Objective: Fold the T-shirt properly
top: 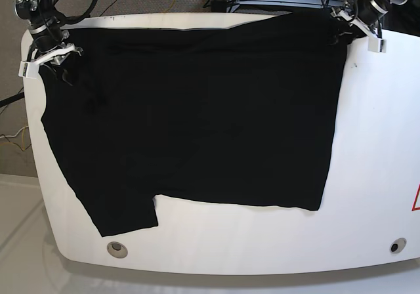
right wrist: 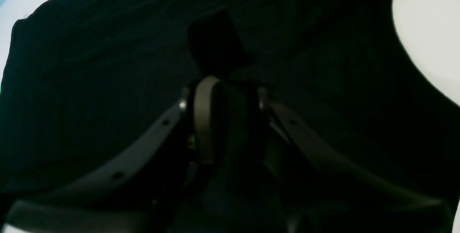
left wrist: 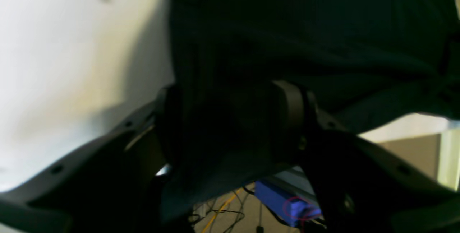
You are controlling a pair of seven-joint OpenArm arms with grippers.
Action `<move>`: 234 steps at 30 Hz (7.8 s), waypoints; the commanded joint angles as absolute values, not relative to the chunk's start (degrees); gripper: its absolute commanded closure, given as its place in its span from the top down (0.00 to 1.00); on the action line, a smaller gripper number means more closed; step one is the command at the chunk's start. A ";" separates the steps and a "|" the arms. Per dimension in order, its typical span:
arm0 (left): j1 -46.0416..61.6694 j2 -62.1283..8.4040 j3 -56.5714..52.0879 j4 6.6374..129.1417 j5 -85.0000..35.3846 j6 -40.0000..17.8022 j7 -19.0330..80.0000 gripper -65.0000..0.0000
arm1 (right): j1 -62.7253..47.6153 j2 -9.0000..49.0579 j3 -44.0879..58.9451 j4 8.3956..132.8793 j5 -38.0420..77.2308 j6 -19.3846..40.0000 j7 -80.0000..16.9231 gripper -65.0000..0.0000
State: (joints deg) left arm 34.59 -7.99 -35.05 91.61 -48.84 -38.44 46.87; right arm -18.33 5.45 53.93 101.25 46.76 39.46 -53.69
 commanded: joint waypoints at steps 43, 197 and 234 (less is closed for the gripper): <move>40.13 -8.04 -31.69 102.20 -46.37 -37.76 50.33 0.02 | -18.51 6.20 54.37 102.55 48.13 40.00 -52.35 0.22; -2.07 -8.31 -34.59 85.93 -41.36 -25.27 50.15 0.02 | -15.87 5.76 40.57 90.24 19.65 40.00 -52.18 0.13; -4.62 -8.48 -25.36 77.49 -25.01 -25.54 34.07 0.54 | -15.52 5.76 40.48 90.24 19.65 40.00 -52.18 0.13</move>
State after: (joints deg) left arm -3.49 -7.81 -25.71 76.38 -24.91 -25.06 35.83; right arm -15.09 5.39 40.45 90.32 23.27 40.60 -48.27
